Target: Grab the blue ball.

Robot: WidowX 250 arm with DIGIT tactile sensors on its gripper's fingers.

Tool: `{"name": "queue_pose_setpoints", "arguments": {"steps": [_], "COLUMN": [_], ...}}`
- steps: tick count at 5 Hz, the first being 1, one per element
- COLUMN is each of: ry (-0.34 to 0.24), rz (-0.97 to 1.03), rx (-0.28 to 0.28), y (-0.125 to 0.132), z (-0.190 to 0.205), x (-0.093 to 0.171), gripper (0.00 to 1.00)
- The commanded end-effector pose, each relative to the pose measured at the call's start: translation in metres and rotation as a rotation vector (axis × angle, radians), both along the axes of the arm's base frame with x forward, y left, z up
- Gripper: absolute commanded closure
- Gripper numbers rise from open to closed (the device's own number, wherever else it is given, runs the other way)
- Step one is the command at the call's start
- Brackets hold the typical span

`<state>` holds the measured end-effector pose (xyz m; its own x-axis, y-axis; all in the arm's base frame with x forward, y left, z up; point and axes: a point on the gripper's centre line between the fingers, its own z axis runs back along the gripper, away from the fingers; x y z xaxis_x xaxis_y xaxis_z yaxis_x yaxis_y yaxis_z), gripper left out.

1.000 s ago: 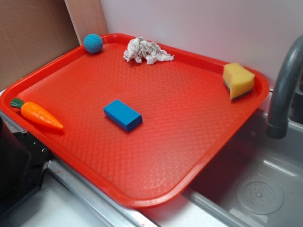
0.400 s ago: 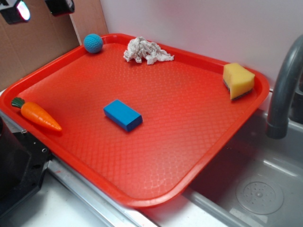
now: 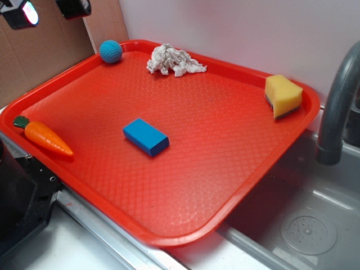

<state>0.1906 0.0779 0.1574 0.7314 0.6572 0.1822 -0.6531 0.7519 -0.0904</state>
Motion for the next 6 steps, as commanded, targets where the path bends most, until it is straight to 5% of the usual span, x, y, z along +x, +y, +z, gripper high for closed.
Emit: {"name": "queue_pose_setpoints", "arguments": {"steps": [1, 2, 3, 4, 5, 6], "ry": [-0.092, -0.178, -0.145, -0.086, -0.055, -0.09], "rz": [0.174, 0.128, 0.106, 0.068, 0.064, 0.041], "rx": [0.143, 0.2, 0.201, 0.111, 0.115, 0.112], "y": [0.024, 0.034, 0.049, 0.069, 0.081, 0.087], "z": [-0.023, -0.034, -0.053, -0.075, -0.09, -0.094], "x": [0.04, 0.049, 0.061, 0.076, 0.087, 0.101], "gripper": [0.0, 0.0, 0.0, 0.0, 0.0, 0.0]}}
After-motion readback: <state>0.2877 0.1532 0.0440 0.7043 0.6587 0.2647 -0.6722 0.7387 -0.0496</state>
